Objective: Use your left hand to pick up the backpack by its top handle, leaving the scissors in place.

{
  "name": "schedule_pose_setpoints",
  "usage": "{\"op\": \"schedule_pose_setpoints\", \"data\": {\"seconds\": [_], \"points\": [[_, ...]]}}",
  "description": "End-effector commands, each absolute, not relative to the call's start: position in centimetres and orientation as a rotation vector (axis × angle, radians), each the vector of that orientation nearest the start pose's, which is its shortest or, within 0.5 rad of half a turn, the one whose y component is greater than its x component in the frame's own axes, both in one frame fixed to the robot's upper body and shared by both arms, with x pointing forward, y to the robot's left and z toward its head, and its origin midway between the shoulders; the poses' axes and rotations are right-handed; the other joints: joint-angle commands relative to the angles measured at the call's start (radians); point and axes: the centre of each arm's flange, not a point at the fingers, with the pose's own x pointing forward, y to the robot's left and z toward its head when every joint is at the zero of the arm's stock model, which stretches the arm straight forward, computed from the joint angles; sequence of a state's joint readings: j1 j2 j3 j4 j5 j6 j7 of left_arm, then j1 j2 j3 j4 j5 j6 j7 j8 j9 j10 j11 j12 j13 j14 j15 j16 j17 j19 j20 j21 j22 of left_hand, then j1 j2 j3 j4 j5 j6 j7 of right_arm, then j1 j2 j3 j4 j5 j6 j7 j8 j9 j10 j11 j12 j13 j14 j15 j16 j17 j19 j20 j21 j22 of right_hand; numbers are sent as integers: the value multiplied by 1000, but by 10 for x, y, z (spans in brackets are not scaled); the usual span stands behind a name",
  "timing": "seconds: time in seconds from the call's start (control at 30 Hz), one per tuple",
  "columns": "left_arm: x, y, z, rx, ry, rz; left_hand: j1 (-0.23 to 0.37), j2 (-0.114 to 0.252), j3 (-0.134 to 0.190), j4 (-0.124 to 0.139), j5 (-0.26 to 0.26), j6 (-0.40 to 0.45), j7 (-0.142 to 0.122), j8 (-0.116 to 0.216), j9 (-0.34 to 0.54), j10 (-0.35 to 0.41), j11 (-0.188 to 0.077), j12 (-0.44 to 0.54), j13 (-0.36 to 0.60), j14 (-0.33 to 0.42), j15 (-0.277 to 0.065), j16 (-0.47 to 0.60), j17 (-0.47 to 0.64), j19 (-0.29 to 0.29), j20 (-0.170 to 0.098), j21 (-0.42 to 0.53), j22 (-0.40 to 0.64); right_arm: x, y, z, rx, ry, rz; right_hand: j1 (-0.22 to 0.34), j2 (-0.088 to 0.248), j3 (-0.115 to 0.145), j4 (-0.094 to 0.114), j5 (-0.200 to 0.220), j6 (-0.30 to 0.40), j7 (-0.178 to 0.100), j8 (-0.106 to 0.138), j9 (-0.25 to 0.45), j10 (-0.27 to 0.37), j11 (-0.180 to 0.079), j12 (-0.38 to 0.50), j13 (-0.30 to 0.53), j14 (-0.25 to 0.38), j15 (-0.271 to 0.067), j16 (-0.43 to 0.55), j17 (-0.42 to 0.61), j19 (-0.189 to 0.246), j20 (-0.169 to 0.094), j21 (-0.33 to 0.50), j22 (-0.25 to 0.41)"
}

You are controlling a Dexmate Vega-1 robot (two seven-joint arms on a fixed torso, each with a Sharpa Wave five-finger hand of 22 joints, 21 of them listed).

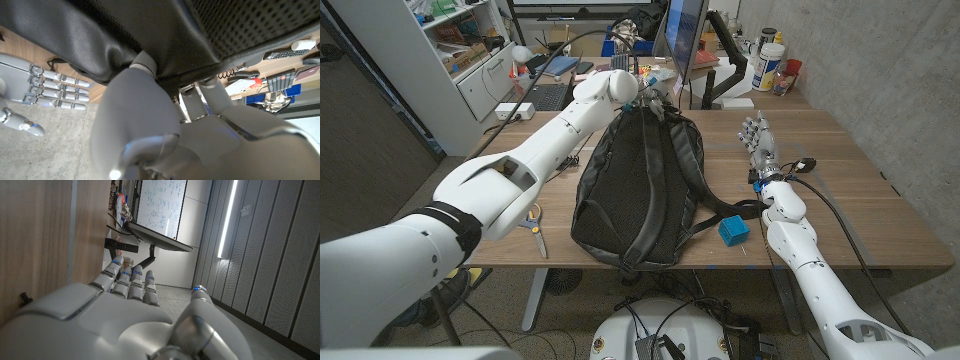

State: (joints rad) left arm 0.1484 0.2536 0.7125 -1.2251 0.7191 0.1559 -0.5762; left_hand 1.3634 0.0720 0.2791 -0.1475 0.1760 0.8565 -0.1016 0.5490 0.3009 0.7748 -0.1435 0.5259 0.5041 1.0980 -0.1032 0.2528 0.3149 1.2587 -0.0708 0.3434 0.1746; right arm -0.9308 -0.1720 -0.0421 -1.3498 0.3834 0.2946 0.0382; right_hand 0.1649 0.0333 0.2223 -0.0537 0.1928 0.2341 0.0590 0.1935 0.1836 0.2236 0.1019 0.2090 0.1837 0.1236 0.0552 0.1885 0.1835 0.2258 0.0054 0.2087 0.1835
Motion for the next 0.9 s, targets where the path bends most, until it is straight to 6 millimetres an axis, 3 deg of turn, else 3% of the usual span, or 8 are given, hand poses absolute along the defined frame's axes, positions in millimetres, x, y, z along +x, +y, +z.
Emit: {"op": "schedule_pose_setpoints", "data": {"seconds": [0.03,0.9], "points": [[638,67,228,1529,-520,-245,3,27,39,30,8,102,90,7,4,16,-5,5,35,108,-107,-2,5,-2,1,-8,4,634,-288,-24,198,-716,46,0,-3,-5,2,6,13,0,4,4,9,1,8,2,8,3,2,3,-4,-2,-3,3],[601,71,257,1486,-580,-221,2,29,61,25,9,99,94,10,8,19,2,1,60,97,-101,-23,15,-11,3,-16,4,631,-286,-24,196,-718,50,-1,-2,-8,2,7,21,-2,6,4,12,-2,8,2,6,0,1,3,-32,0,-13,3]]}}
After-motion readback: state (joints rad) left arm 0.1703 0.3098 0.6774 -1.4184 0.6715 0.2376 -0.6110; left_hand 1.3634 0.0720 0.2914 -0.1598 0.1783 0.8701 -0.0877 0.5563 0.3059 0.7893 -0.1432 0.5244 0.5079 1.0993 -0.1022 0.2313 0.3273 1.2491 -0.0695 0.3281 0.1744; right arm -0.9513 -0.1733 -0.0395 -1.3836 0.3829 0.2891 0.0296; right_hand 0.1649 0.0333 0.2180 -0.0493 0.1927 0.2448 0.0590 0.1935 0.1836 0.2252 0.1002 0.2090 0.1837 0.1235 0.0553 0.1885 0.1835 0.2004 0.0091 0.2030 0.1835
